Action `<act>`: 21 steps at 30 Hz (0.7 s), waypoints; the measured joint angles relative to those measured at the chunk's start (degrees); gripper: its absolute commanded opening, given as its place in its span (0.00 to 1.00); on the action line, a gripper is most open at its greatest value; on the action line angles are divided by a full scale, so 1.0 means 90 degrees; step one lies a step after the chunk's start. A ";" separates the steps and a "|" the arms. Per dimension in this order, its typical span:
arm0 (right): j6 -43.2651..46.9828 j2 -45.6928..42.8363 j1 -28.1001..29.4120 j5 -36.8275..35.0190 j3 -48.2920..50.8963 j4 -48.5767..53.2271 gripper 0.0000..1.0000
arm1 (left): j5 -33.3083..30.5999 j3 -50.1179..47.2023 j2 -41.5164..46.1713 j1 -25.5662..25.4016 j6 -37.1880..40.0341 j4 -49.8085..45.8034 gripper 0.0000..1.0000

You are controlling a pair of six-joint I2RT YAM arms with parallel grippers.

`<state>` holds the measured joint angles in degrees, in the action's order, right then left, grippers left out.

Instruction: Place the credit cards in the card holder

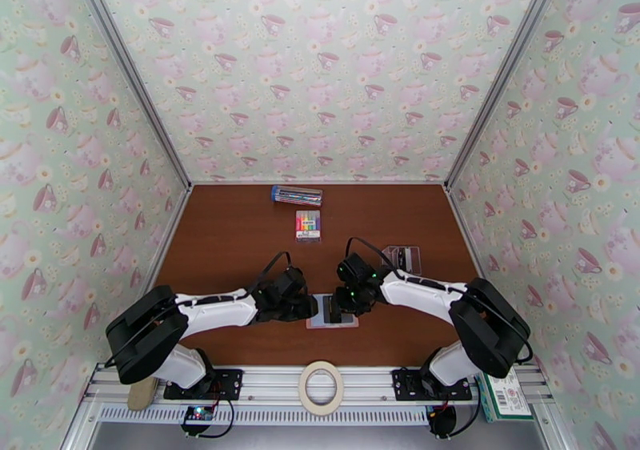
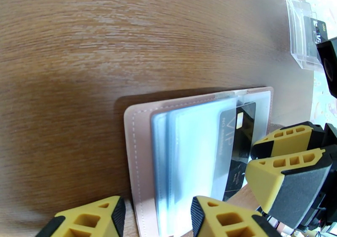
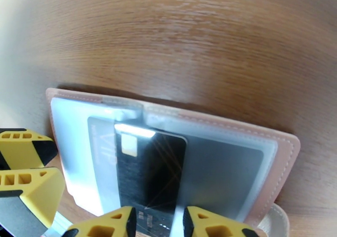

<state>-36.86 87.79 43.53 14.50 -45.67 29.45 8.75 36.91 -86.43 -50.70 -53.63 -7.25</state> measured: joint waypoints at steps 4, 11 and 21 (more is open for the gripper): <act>-0.0002 0.0085 0.0080 -0.0126 -0.0175 0.0024 0.37 | 0.0002 0.0000 0.0000 0.0000 0.0000 0.0000 0.48; -0.0049 0.0469 0.0279 -0.0270 -0.0420 0.0012 0.37 | 0.0000 0.0000 0.0000 0.0000 0.0000 0.0000 0.48; -0.0131 0.0534 0.0403 -0.0355 -0.0491 -0.0005 0.37 | 0.0002 0.0000 -0.0002 -0.0029 0.0000 0.0032 0.48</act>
<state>-38.04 92.60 47.16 11.31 -50.09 29.41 8.78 36.91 -86.46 -50.96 -53.63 -6.96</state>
